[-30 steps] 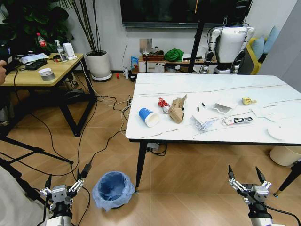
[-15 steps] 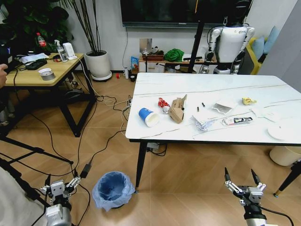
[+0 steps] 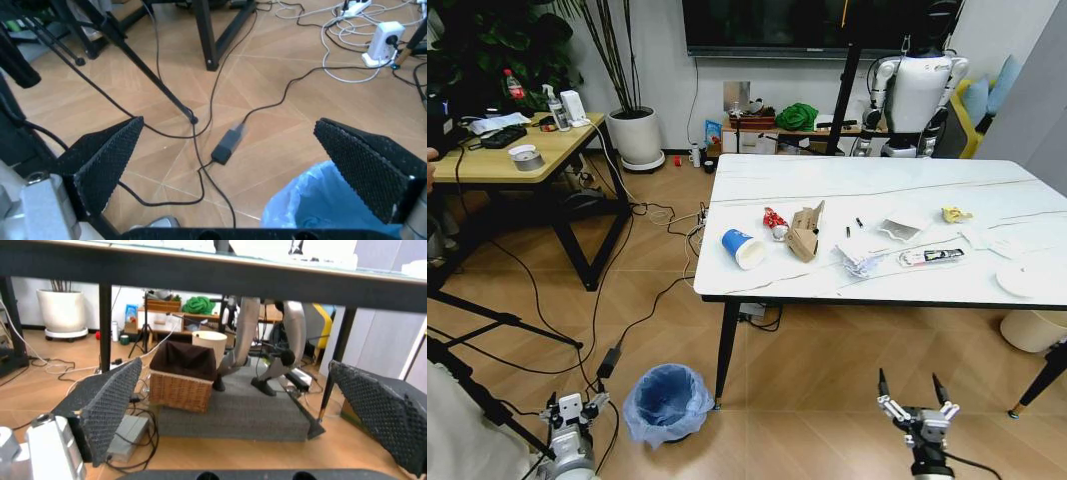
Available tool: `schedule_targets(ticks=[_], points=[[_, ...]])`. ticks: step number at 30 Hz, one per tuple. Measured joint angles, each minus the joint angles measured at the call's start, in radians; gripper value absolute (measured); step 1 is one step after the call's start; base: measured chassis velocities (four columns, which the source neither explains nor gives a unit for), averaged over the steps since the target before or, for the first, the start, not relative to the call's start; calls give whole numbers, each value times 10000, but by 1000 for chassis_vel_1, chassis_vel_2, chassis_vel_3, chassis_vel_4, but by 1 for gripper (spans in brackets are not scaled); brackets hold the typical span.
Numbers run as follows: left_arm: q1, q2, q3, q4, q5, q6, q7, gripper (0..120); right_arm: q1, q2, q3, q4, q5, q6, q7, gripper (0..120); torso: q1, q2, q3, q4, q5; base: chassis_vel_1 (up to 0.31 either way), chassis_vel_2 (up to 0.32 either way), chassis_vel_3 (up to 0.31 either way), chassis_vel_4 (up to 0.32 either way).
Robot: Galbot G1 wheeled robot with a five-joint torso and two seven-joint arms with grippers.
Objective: Pick up the trash bin and place the trash from the table into it.
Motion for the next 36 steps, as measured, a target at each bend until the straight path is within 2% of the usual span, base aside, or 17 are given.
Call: schedule_targets(ticks=[4,7,9,12,16,32,36], points=[[99,-103,25,-130,138,-211,-23,100,-54,135,21,-124,-11,121,-19,100,0,0,0,0,-1,0,0,0,0],[621,-182,19,-928,269,-871,-171,100,-79,86,105,-180,28,161,-27,100,0,0,0,-1,0,0,0,0,0],[1010,-199,15,-1461,319,-1009,-211,100,-41,10,157,-242,104,166,-28,100,0,0,-1,0,2,0,0,0,0],[1290,-249,-46,-1701,449,-1170,-208,100,1,-43,157,-284,161,166,-35,100,-1,0,-2,1,2,0,0,0,0],[1413,-325,-173,-1662,605,-1471,-207,100,73,-54,106,-295,164,160,-53,100,0,0,-1,0,1,0,0,0,0],[1975,-476,-254,-2161,763,-1715,-220,100,194,-368,184,-203,293,5,-54,100,-1,0,-1,1,2,0,0,0,0],[1956,-536,-257,-2189,724,-1666,-245,100,226,-450,188,-152,357,-55,-52,100,-57,-118,-62,0,2,0,0,0,0]])
